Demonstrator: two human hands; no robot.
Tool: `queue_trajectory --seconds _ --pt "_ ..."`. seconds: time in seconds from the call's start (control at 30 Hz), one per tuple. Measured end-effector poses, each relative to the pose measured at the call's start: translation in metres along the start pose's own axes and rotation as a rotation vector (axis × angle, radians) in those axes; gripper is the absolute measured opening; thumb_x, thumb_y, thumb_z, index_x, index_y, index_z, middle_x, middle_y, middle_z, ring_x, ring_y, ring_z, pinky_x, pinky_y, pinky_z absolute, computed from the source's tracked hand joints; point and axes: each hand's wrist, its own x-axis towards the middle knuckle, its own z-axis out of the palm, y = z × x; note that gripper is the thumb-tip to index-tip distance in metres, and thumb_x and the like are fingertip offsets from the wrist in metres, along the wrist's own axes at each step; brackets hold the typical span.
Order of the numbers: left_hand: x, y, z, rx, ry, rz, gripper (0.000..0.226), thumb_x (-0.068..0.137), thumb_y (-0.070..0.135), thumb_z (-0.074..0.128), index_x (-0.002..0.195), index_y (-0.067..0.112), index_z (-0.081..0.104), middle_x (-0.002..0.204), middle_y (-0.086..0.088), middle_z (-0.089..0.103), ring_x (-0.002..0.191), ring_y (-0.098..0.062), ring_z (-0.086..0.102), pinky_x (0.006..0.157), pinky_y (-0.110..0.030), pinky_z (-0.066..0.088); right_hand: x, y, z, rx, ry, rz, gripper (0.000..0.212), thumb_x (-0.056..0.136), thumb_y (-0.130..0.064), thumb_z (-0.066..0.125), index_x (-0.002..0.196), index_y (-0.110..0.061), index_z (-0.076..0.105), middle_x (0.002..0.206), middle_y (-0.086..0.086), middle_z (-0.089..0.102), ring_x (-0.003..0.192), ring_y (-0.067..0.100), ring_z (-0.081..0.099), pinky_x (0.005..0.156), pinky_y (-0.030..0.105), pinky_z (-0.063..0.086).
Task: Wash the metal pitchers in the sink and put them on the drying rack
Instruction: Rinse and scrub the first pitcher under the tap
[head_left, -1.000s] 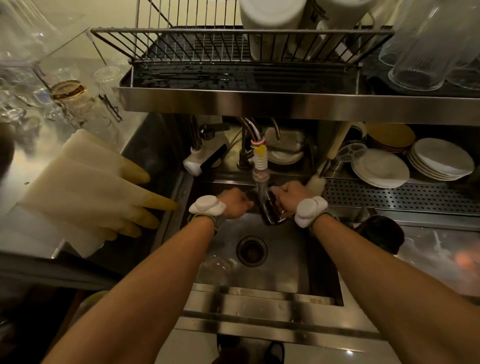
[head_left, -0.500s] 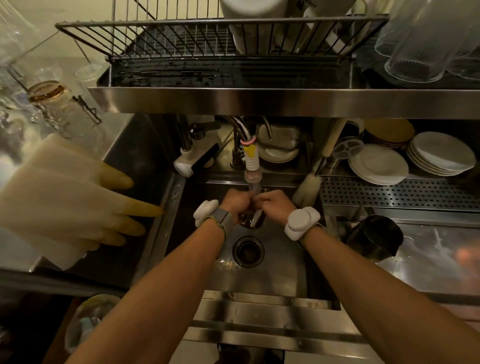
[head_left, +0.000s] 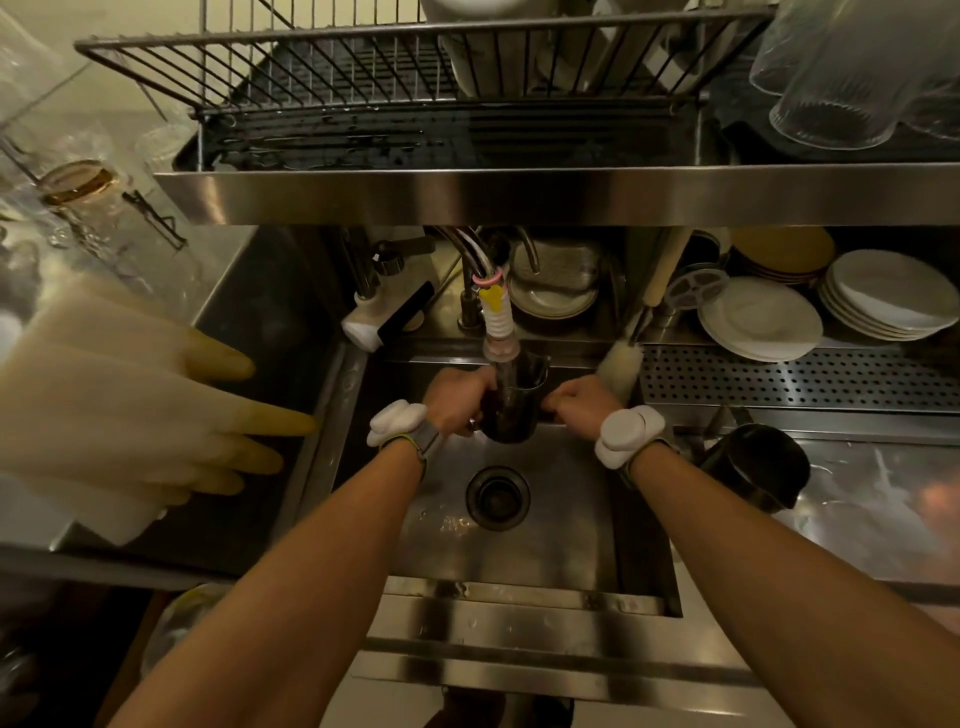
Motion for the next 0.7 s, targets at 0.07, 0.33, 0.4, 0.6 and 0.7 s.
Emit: queue_trajectory --seconds 0.07,0.33,0.4,0.6,0.7 --pt "0.001 -0.004 -0.006 0.045 0.013 0.013 0.023 0.078 0.025 0.057 0.065 0.006 0.06 0.062 -0.012 0.056 0.059 -0.027 0.056 0.055 -0.028 0.047 0.0 0.003 0.002 -0.018 -0.009 -0.001 0.013 0.088 -0.013 0.058 0.084 -0.007 0.069 0.071 0.002 0.059 0.065 0.013 0.053 0.056 0.022 0.04" --pt "0.003 -0.017 -0.009 0.071 0.017 0.156 0.039 0.079 0.025 0.056 0.04 0.018 0.051 0.049 -0.006 0.049 0.052 -0.022 0.045 0.059 -0.031 0.038 0.003 0.009 0.0 -0.057 -0.015 -0.005 0.024 0.088 -0.013 0.058 0.066 -0.022 0.061 0.062 -0.01 0.054 0.056 0.004 0.048 0.044 0.008 0.039" --pt "0.006 -0.02 -0.013 0.049 0.047 0.177 0.042 0.08 0.023 0.057 0.039 0.017 0.049 0.046 -0.005 0.047 0.056 -0.021 0.043 0.062 -0.034 0.036 0.002 0.01 -0.001 -0.047 -0.021 -0.001 0.016 0.088 -0.014 0.058 0.075 -0.021 0.064 0.063 -0.013 0.054 0.058 0.002 0.048 0.039 0.003 0.035" --pt "0.007 -0.024 -0.012 0.111 0.004 0.283 0.039 0.082 0.024 0.056 0.045 0.015 0.049 0.051 -0.008 0.047 0.057 -0.02 0.043 0.062 -0.034 0.035 0.005 0.015 0.002 -0.073 -0.015 -0.008 0.015 0.089 -0.012 0.056 0.09 -0.012 0.071 0.064 -0.011 0.054 0.058 0.003 0.048 0.05 0.013 0.037" --pt "0.006 -0.022 -0.007 0.152 -0.026 0.306 0.04 0.084 0.024 0.056 0.046 0.014 0.048 0.054 -0.01 0.048 0.057 -0.02 0.043 0.062 -0.033 0.036 0.004 0.019 0.002 -0.084 -0.006 -0.014 0.016 0.089 -0.012 0.056 0.091 -0.01 0.071 0.066 -0.009 0.055 0.058 0.002 0.048 0.052 0.014 0.037"
